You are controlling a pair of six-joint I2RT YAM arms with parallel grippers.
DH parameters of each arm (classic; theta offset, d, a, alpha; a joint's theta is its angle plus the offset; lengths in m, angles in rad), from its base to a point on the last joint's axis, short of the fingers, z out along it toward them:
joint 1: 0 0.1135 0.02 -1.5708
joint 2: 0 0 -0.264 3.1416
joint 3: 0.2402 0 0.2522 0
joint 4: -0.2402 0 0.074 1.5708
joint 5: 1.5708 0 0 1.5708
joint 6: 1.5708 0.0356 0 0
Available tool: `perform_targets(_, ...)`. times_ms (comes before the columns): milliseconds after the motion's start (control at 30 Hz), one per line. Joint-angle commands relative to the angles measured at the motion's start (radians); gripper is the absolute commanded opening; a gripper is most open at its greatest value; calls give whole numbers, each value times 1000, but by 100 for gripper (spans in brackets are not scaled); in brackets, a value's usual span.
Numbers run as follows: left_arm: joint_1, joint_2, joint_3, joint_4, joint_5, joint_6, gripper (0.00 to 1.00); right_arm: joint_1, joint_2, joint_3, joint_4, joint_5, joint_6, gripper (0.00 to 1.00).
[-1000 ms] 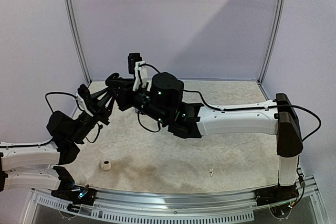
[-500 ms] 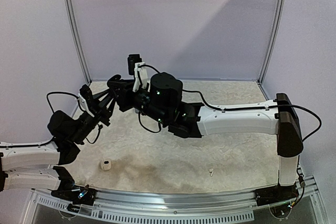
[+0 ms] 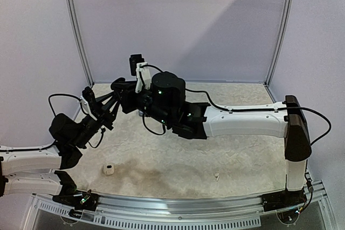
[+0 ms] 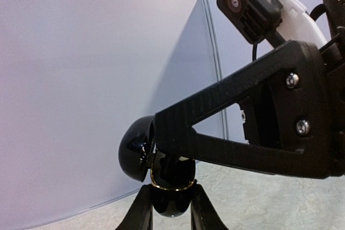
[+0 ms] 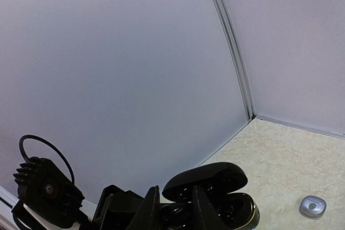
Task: Insert the wireless bluetooth earbuds into the charging case
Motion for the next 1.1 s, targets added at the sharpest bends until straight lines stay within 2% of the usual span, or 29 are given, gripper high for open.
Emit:
perform_targets(0,-15,-30,12,83,50,-36,0,-12,4,13,-137,48,-13,17)
perform_targets(167,-16,-31,16,74,58,-54,0,-12,7,19,-147,43,-17,15)
perform_targets(367,-15,-32,20,68,59,-56,0,-13,23,52,-206,50,-18,19)
perform_targets(667,-13,-32,25,48,71,-62,0,-11,44,119,-347,91,-53,20)
perform_targets(1067,-11,-33,31,28,76,-96,0,-10,60,159,-399,102,-72,24)
